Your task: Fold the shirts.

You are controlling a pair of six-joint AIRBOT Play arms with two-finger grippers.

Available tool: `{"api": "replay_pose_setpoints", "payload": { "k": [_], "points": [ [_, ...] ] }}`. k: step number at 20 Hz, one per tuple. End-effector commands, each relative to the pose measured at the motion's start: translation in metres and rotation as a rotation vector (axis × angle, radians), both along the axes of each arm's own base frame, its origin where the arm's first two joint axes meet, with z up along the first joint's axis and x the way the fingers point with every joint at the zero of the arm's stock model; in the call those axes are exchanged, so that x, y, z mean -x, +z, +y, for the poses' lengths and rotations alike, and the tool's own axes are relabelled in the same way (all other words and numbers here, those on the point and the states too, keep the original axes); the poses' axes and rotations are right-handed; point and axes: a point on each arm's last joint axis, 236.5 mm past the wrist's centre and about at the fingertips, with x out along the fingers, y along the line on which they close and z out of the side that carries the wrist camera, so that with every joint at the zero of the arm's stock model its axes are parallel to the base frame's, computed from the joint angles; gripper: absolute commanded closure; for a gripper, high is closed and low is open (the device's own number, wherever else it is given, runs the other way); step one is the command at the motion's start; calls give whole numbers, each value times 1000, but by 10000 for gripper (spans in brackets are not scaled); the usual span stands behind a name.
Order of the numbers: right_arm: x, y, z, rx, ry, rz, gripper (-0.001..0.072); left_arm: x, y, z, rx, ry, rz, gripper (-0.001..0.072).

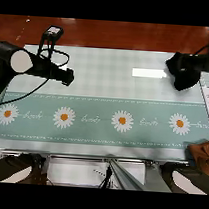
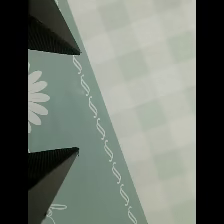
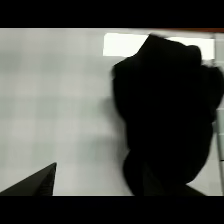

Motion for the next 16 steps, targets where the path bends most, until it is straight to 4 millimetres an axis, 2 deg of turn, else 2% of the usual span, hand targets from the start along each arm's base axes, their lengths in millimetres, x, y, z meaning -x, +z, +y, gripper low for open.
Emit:
{"api": "replay_pose_setpoints", "payload": {
  "k": [1, 2, 4, 7, 11, 16],
  "points": [
    [-32, 9, -90, -22, -242, -175, 114, -6, 1, -3, 7, -1, -21, 0],
    [-30, -12, -113, -65, -304, -141, 114, -6, 0, -3, 7, -1, -21, 0],
    [-25, -53, -141, -205, -418, -82, 114, -6, 1, -3, 8, -1, -21, 0],
    [-22, -103, -160, -371, -524, -16, 103, -6, 0, -3, 8, -1, -20, 0],
    [-25, -145, -148, -405, -484, 80, 101, -6, 1, -3, 8, -1, -20, 0],
    [-32, -183, -125, -445, -430, 161, 102, -6, 1, -3, 8, -1, -21, 0]
  ]
}}
